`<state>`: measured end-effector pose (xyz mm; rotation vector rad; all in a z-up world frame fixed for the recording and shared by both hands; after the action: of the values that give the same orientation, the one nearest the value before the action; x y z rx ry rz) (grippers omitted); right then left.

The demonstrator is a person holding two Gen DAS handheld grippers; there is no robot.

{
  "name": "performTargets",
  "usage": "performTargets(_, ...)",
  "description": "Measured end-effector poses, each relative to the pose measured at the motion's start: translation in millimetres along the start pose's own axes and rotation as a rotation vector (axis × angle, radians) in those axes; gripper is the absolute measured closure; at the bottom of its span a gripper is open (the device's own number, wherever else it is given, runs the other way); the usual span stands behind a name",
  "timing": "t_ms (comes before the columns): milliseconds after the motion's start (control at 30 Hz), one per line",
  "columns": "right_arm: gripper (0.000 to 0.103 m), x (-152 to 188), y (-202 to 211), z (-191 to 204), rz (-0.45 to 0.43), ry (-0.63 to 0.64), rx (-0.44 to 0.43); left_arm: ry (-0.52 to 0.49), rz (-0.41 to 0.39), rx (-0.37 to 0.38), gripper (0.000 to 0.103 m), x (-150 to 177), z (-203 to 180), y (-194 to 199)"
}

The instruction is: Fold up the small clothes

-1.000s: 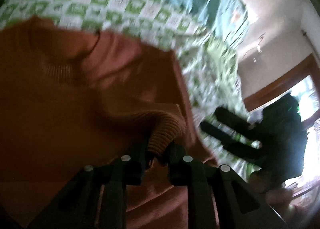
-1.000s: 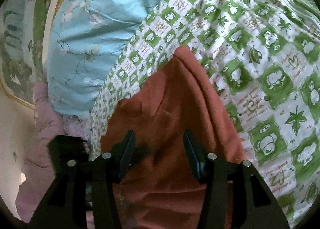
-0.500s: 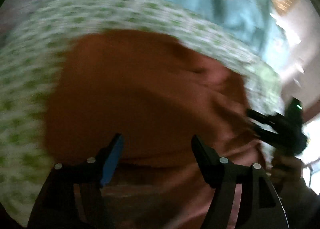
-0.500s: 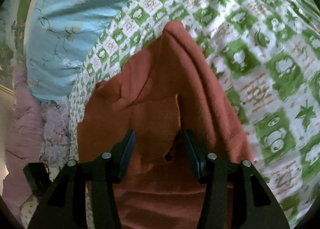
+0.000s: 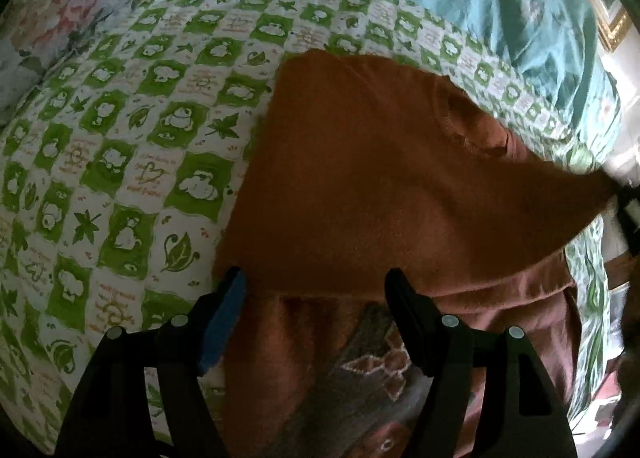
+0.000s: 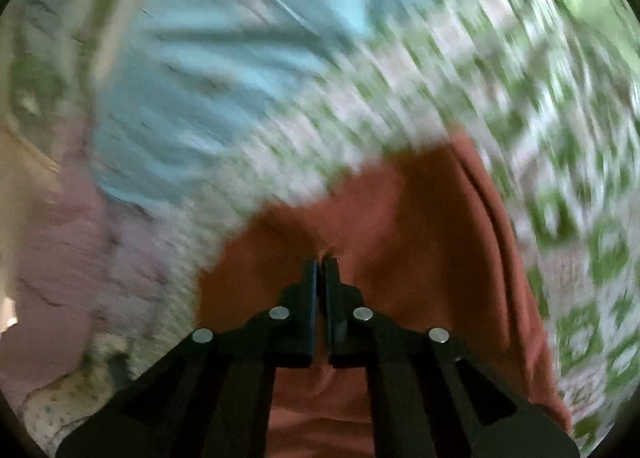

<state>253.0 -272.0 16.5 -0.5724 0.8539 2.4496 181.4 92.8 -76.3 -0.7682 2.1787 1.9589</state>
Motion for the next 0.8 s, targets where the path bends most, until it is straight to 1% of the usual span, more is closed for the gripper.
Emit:
performTargets(67, 0.099, -19, 23, 18, -0.066, 0.042, -0.049, -0.010, 0.002, 0.003, 0.031, 0, -1, 1)
performTargets(133, 0.099, -25, 30, 18, -0.078, 0.056, -0.030, -0.023, 0.013, 0.026, 0.031, 0, -4, -1)
performTargets(233, 0.100, -26, 32, -4, -0.069, 0.014, 0.035, -0.057, 0.024, 0.015, 0.031, 4, -10, -3)
performTargets(300, 0.100, -23, 31, -20, -0.063, -0.049, 0.040, -0.066, 0.025, -0.019, 0.031, 5, -10, -6)
performTargets(400, 0.100, -24, 32, -14, -0.057, -0.023, 0.053, -0.041, 0.030, -0.069, 0.033, 3, -5, -11)
performTargets(433, 0.100, -26, 35, -9, -0.060, -0.010, 0.051, -0.030, 0.026, -0.089, 0.035, 1, -2, -12)
performTargets(500, 0.100, -37, 50, 5, -0.113, 0.036, 0.039, -0.006, 0.019, -0.136, 0.038, -3, 6, -14)
performTargets(533, 0.100, -42, 59, 8, -0.137, 0.051, 0.038, 0.007, 0.014, -0.139, 0.038, -4, 10, -15)
performTargets(567, 0.100, -45, 66, 9, -0.150, 0.071, 0.058, 0.034, 0.008, -0.136, 0.038, -7, 15, -14)
performTargets(600, 0.100, -48, 69, 6, -0.142, 0.090, 0.090, 0.064, 0.006, -0.128, 0.038, -9, 19, -14)
performTargets(667, 0.100, -43, 66, -14, -0.101, 0.069, 0.129, 0.102, 0.004, -0.117, 0.040, -12, 23, -16)
performTargets(767, 0.100, -21, 46, -55, -0.020, 0.018, 0.213, 0.097, -0.002, -0.134, 0.042, -13, 24, -16)
performTargets(800, 0.100, -14, 41, -63, -0.001, 0.007, 0.232, 0.096, -0.003, -0.139, 0.042, -13, 24, -16)
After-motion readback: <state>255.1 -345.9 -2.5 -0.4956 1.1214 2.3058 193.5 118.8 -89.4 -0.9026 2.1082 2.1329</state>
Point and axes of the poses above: each gripper's, at about its wrist camera, not at the fingertips, and y roughly against the way its jaws point, z to its left, x to its underside, the point moved 4 cm from there along -y, roughly the way its jaws point, and after that the axes turned 7 degrees about -x, right-handed, at the moved point
